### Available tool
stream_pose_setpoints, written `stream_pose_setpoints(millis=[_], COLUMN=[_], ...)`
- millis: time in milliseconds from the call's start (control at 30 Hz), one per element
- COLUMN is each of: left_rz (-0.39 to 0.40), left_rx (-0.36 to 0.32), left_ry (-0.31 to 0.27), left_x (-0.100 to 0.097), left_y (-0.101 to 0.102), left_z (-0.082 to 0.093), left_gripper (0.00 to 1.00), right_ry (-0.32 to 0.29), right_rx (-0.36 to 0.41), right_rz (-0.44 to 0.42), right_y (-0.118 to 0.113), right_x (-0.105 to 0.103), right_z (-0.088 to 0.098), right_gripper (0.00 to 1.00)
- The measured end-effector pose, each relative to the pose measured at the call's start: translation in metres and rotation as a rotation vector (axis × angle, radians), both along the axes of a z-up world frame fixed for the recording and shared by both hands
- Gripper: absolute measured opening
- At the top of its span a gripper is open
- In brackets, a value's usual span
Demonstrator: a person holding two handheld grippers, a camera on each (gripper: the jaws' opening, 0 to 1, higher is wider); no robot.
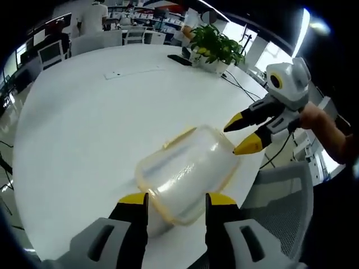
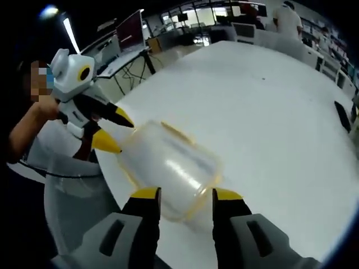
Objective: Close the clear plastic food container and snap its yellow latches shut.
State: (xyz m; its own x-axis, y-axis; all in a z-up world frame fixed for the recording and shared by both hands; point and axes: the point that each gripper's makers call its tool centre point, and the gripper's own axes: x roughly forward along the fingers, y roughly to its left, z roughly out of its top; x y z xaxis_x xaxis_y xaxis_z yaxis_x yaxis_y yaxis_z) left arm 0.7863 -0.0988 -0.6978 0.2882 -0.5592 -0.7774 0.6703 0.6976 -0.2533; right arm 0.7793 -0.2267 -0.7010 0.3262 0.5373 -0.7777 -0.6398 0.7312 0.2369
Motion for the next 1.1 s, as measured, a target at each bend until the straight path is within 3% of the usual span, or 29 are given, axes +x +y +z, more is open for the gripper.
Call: stream_pose_setpoints(millis=[267, 700, 1100], left_rz=[-0.125, -0.270, -0.371], left_rx=[0.001, -0.003, 0.001], left_ry=[-0.056, -0.107, -0.131], left_x=[-0.001, -0.003, -0.004], left_y=[-0.016, -0.041, -0.054], left_z=[0.005, 0.004, -0.001], left_gripper=[0.24, 0.21, 0.16], right_ry=[-0.047, -0.103, -0.139], right_rx=[0.018, 0.081, 0.066], right_rz=[0.074, 0.193, 0.300], right_y=[0.010, 0.037, 0.057], right_x=[0.006, 0.016, 0.023], right_z=[0.006, 0.016, 0.010], right_gripper=[0.27, 0.21, 0.17])
